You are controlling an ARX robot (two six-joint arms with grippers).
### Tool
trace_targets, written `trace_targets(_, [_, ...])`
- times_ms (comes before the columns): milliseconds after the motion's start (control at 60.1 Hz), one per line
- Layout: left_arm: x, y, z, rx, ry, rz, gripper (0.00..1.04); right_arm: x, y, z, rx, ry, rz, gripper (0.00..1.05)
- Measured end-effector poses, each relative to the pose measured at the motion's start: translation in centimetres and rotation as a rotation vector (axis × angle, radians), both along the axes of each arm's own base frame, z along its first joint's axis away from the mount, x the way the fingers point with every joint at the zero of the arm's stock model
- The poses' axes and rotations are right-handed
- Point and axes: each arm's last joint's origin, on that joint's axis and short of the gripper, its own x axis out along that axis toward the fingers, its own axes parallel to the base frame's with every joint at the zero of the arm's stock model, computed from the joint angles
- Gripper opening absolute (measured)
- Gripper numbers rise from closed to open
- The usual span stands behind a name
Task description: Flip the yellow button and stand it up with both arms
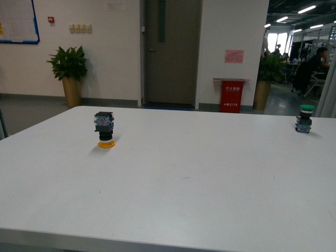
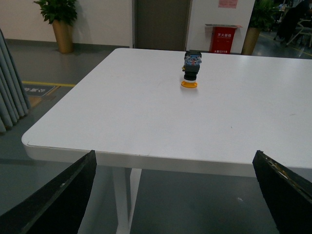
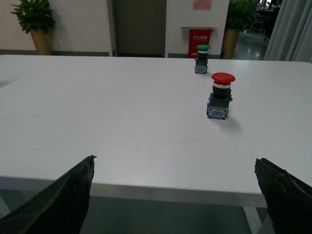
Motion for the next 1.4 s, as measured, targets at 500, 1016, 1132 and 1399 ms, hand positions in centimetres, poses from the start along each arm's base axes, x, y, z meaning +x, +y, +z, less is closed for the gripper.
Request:
trace_targets(500, [0.0,0.0,0.0,0.0,0.0,0.0,0.99,0.0,0.0,0.0,0.0,0.0,0.0,0.98])
trace_targets(1016, [0.0,0.0,0.0,0.0,0.0,0.0,0.99,0.0,0.0,0.0,0.0,0.0,0.0,0.98])
trace_targets(1132, [0.3,0.3,0.1,-0.002,0.368,-0.097,0.99,0.0,0.0,0.0,0.0,0.0,0.001,0.98])
trace_targets(1399, [6.3,1.8,5.2,0.035,0.35,0.004,0.99,0.0,0.0,0.0,0.0,-0.001,0.0,0.98])
